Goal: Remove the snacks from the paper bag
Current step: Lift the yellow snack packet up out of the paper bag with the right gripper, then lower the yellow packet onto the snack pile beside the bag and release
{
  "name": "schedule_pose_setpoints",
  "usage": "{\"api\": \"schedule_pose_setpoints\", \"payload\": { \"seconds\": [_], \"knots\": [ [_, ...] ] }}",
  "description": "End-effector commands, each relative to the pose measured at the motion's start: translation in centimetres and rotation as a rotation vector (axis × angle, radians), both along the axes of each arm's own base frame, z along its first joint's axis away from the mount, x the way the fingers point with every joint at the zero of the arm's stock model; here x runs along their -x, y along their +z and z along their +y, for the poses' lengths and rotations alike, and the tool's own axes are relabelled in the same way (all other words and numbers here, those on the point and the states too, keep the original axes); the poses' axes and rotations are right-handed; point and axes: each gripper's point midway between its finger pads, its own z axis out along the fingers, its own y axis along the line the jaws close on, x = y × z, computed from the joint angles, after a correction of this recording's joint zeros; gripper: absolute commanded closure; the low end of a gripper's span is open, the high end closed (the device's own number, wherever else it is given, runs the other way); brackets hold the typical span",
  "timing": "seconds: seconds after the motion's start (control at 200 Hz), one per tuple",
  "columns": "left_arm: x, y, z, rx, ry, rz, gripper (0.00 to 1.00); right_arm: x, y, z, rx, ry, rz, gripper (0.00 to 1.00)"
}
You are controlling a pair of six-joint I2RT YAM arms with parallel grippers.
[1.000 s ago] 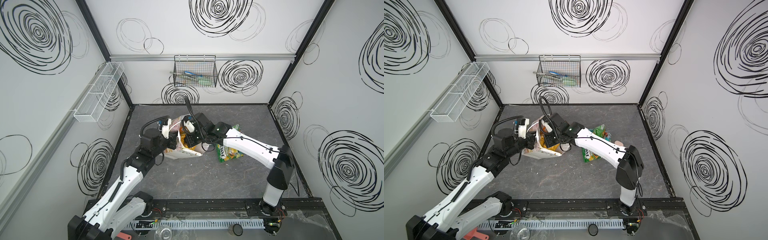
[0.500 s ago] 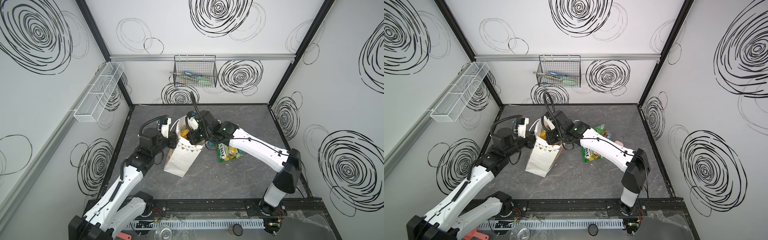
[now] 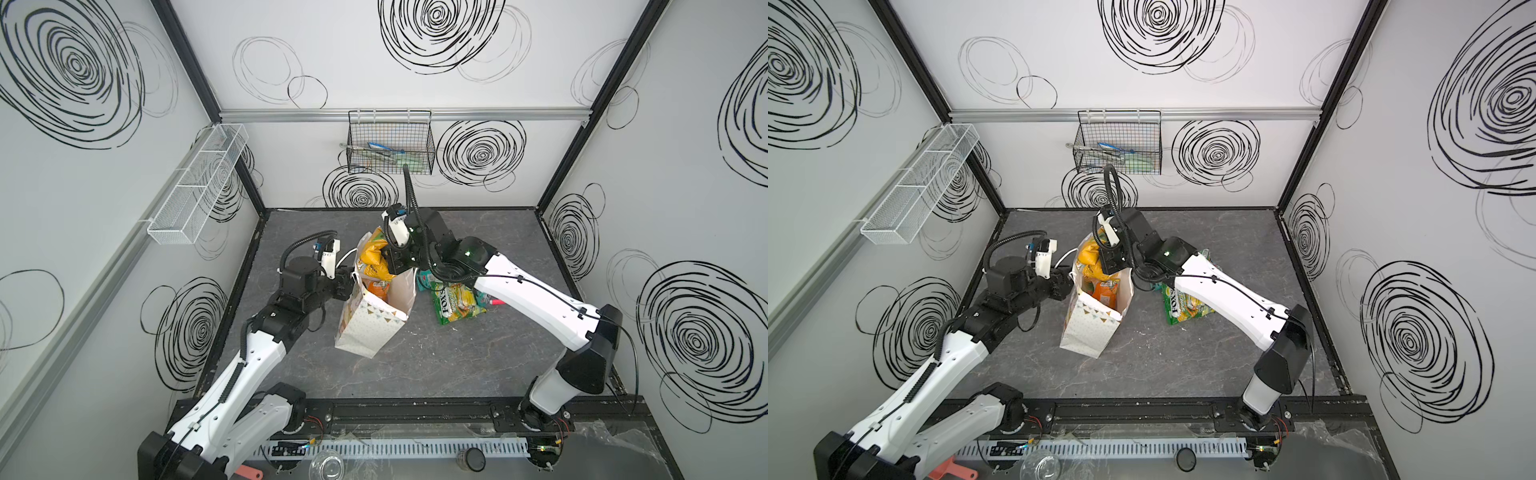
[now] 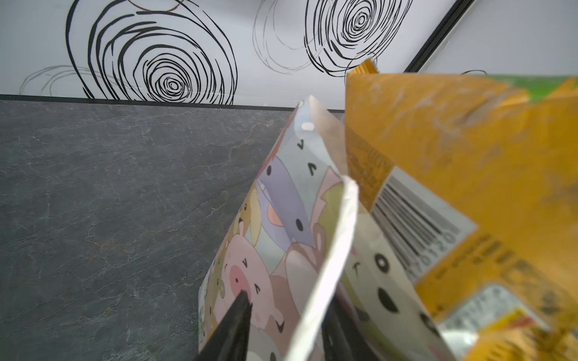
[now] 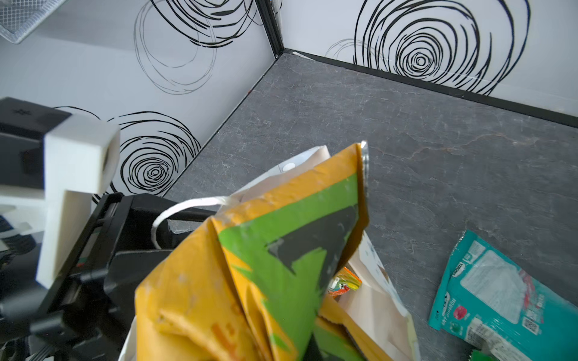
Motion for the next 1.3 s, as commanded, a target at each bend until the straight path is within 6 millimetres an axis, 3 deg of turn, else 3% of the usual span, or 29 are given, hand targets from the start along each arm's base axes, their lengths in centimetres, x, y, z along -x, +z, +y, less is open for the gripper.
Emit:
{"api": "schedule_pose_setpoints", "payload": {
  "seconds": [0.0, 0.13, 0.315, 0.525, 0.865, 1.016, 1.101, 1.296],
  "knots": [
    [-0.8, 2.2, 0.8, 0.011, 0.032, -0.064, 0.54, -0.1, 4.2, 0.5, -0.091, 0.013, -0.067, 1.00],
    [-1.3, 4.3, 2.9, -0.029, 0.118, -0.122, 0.47, -0.1, 4.7, 0.7, -0.099, 0.016, -0.070, 1.00],
    [-0.9, 6.6, 3.3, -0.014, 0.136, -0.152, 0.29, 0.3, 6.1, 0.7, -0.119, 0.027, -0.088, 1.00],
    [0.3, 9.9, 4.2, 0.005, 0.169, -0.219, 0.24, 0.9, 9.0, 0.7, -0.181, 0.054, -0.121, 1.00],
    [2.5, 14.7, 3.8, 0.070, 0.123, -0.286, 0.20, 2.5, 17.4, 0.2, -0.386, 0.115, -0.264, 1.00],
    [4.0, 16.8, 3.2, 0.104, 0.074, -0.315, 0.14, 2.7, 21.3, -1.7, -0.448, 0.097, -0.338, 1.00],
    [5.6, 17.8, 1.6, 0.132, -0.032, -0.326, 0.10, 2.5, 22.7, -3.4, -0.456, 0.062, -0.368, 1.00],
    [9.0, 19.0, -1.0, 0.228, -0.194, -0.307, 0.08, 2.0, 23.1, -9.1, -0.472, -0.056, -0.416, 1.00]
  ]
}}
